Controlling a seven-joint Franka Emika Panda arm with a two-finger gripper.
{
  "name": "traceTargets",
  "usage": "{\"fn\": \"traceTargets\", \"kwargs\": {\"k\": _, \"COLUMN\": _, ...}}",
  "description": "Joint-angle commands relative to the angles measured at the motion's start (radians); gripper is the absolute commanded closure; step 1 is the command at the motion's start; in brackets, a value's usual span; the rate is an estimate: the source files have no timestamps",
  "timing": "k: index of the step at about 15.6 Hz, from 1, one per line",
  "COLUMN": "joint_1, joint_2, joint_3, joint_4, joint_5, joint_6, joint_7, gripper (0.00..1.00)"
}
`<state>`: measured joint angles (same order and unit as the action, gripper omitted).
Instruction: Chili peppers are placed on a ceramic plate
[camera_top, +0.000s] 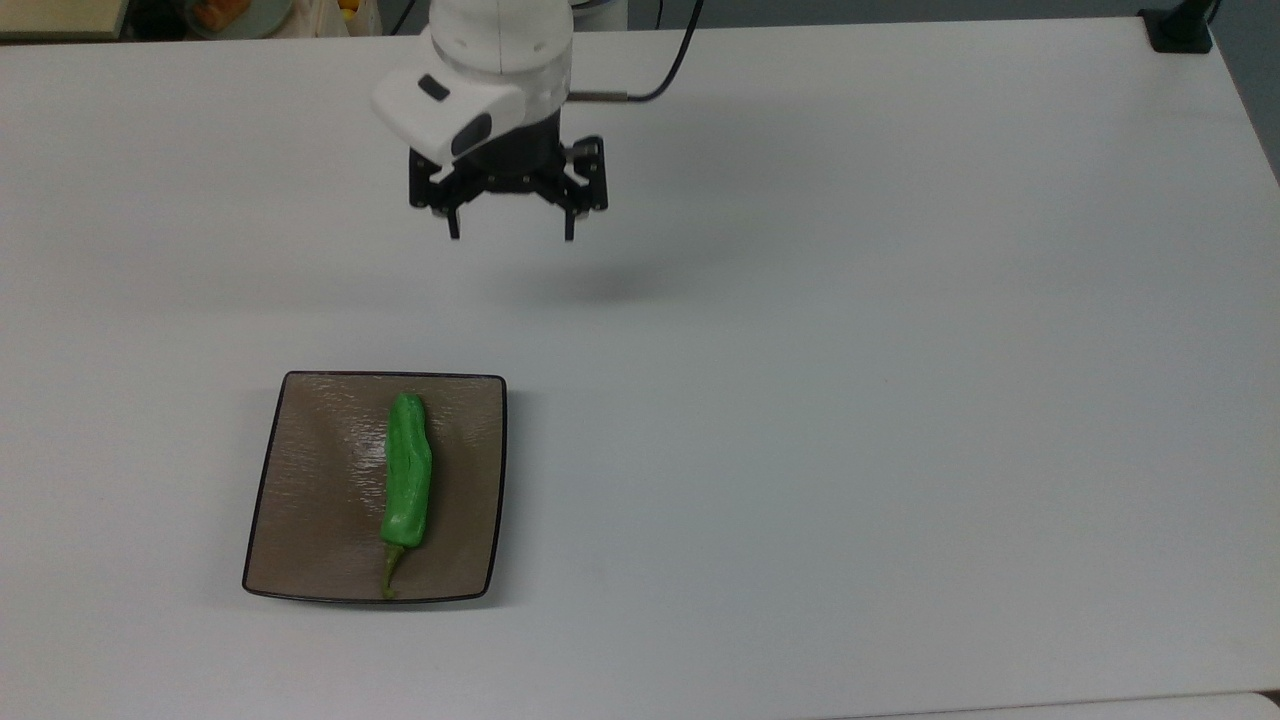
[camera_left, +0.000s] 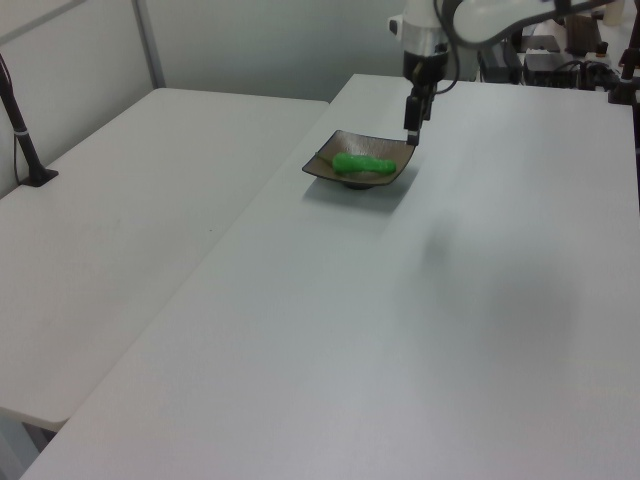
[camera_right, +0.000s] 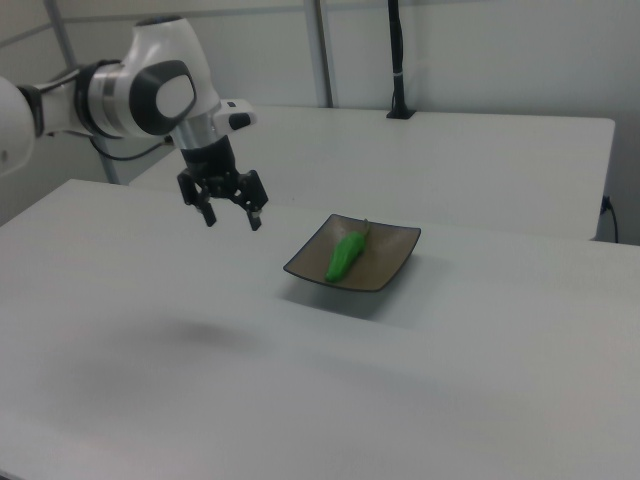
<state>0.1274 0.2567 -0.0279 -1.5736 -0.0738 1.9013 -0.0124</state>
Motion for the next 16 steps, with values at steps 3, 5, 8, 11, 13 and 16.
{"fn": "traceTargets", "kwargs": {"k": 3, "joint_1": -0.054, "joint_2": -0.221, "joint_3": 0.016, "joint_4": -0.184, "joint_5": 0.140, "joint_6": -0.048, "joint_7": -0.127, "gripper": 0.00}}
{"fn": "traceTargets", "kwargs": {"k": 5, "joint_1": -0.057, "joint_2": -0.255, "joint_3": 0.016, "joint_4": -0.209, "joint_5": 0.143, "joint_6": -0.050, "joint_7": -0.114, "gripper": 0.00}}
{"fn": "traceTargets", "kwargs": {"k": 8, "joint_1": -0.061, "joint_2": -0.280, "joint_3": 0.016, "joint_4": -0.218, "joint_5": 0.128, "joint_6": -0.088, "joint_7": -0.087, "gripper": 0.00}}
{"fn": "traceTargets", "kwargs": {"k": 11, "joint_1": -0.069, "joint_2": -0.289, "joint_3": 0.014, "joint_4": -0.223, "joint_5": 0.124, "joint_6": -0.080, "joint_7": -0.074, "gripper": 0.00}}
{"fn": "traceTargets", "kwargs": {"k": 13, "joint_1": -0.069, "joint_2": -0.289, "joint_3": 0.014, "joint_4": -0.221, "joint_5": 0.124, "joint_6": -0.082, "joint_7": -0.074, "gripper": 0.00}}
{"fn": "traceTargets", "kwargs": {"k": 16, "joint_1": -0.066, "joint_2": -0.292, "joint_3": 0.014, "joint_4": -0.230, "joint_5": 0.111, "joint_6": -0.085, "joint_7": -0.069, "gripper": 0.00}}
